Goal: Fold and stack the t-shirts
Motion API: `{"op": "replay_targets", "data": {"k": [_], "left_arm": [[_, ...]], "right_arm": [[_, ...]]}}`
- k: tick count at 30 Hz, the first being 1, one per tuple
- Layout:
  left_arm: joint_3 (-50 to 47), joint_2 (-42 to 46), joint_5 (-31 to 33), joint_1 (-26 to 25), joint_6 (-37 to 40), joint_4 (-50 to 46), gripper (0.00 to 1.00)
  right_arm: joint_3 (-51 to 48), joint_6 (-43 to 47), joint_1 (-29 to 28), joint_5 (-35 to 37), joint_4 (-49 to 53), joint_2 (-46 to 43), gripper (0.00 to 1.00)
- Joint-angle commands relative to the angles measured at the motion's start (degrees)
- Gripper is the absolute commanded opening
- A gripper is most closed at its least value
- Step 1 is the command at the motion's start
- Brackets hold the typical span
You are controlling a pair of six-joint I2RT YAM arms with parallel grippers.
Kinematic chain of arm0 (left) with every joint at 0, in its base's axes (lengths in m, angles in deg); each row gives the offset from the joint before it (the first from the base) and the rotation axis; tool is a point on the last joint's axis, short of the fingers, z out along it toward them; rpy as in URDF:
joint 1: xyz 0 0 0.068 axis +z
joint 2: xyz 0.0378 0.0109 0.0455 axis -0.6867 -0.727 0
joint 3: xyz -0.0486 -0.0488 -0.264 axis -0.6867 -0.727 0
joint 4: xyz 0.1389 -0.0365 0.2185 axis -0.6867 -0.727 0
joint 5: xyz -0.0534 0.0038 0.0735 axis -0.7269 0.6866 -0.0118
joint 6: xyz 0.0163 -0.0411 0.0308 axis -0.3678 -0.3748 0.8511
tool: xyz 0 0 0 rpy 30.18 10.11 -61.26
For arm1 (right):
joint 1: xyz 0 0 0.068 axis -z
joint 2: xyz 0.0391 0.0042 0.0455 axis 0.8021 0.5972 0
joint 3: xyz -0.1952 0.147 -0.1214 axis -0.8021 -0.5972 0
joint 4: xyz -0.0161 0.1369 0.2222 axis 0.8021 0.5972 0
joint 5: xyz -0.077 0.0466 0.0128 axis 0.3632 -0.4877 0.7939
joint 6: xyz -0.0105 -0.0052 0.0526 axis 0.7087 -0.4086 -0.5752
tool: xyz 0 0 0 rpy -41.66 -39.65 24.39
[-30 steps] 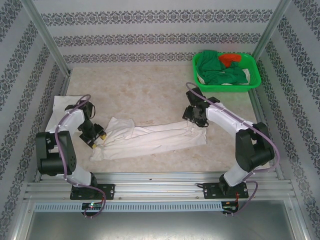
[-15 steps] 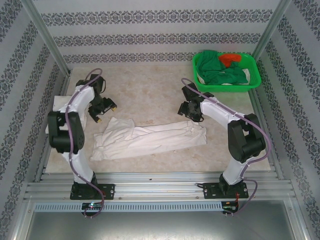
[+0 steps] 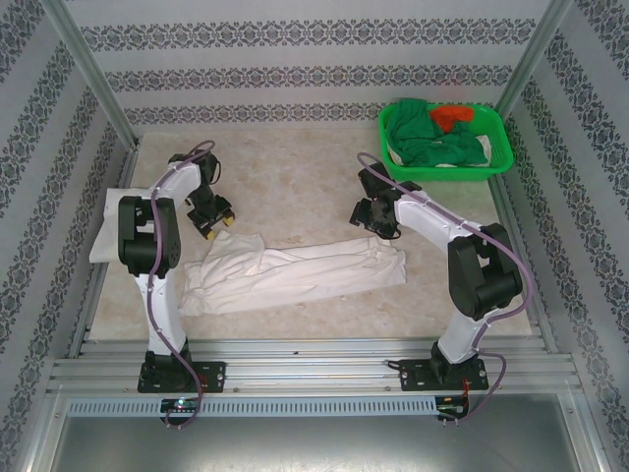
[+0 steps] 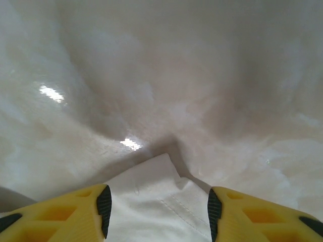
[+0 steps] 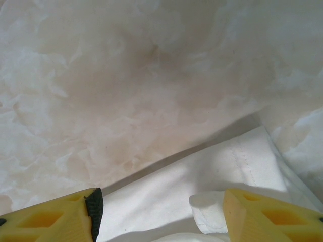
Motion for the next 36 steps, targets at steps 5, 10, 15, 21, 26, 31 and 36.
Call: {"op": "replay_targets", "data": {"k": [5, 10, 15, 21, 26, 31, 36], "left_arm": [[-1.58, -1.24, -3.64, -0.23, -1.34, 0.1, 0.19], [-2.05, 1.5, -5.87, -0.23, 1.39, 0.36, 0.0], [-3.77, 8.88, -6.14, -0.23, 4.45, -4.01, 0.0], [-11.34, 22.63, -10.85, -0.67, 8.49, -8.76, 0.0], [-17.94, 31.93, -15.07, -1.11, 10.76, -12.19, 0.0], [-26.58, 39.71, -20.06, -1.11, 11.67, -10.0, 0.0], [-36.85, 43.11, -23.48, -1.13, 11.49, -6.77, 0.0]], "right_arm": [[-0.73, -0.08, 0.62, -0.57, -0.18, -0.77, 0.65], [0.01, 0.23, 0.67, -1.11, -0.09, -0.08, 0.65], [1.87, 0.84, 0.61, -1.63, 0.18, 1.56, 0.65], [5.38, 1.34, 0.43, -2.66, 0.15, 4.84, 0.65], [9.73, 2.14, -0.03, -4.44, 0.68, 8.8, 0.65], [15.66, 5.69, -0.99, -7.31, 1.59, 12.91, 0.66], [21.26, 14.99, -3.34, -17.66, -0.49, 16.8, 0.7]]}}
